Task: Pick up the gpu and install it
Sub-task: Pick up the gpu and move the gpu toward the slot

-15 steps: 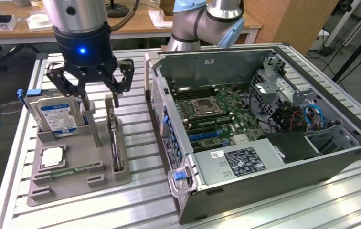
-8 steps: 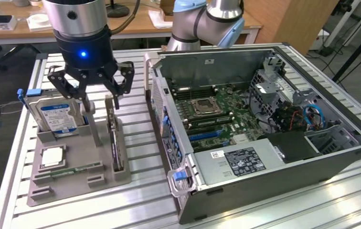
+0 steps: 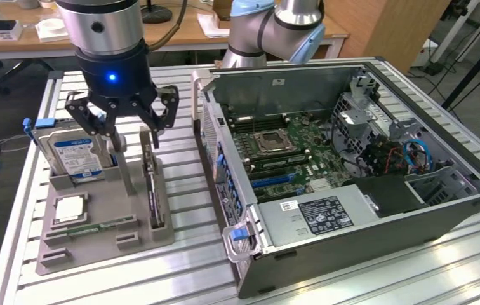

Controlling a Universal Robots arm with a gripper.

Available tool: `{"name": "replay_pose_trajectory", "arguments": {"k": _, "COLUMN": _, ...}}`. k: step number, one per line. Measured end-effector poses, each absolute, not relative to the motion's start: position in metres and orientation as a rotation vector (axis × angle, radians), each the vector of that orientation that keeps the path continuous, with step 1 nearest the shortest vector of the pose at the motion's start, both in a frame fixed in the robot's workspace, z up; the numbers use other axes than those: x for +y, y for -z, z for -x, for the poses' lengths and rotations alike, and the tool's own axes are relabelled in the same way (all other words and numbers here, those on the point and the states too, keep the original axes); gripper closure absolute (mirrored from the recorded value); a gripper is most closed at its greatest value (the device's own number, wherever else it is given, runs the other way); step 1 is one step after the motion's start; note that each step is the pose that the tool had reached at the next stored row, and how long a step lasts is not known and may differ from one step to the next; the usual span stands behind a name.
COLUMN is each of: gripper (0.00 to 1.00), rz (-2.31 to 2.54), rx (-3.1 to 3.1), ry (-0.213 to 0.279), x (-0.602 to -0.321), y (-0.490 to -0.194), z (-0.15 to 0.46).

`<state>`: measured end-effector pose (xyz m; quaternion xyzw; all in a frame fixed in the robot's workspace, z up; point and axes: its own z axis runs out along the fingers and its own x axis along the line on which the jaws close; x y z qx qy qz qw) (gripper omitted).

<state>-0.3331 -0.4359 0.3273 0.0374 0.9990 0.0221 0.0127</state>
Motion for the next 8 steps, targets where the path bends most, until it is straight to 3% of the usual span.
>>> {"name": "replay_pose_trajectory", "arguments": {"k": 8, "gripper": 0.38, "rz": -0.116, "rx": 3.112, "ry": -0.069, "x": -0.4359, "y": -0.3217, "z": 0.3331}}
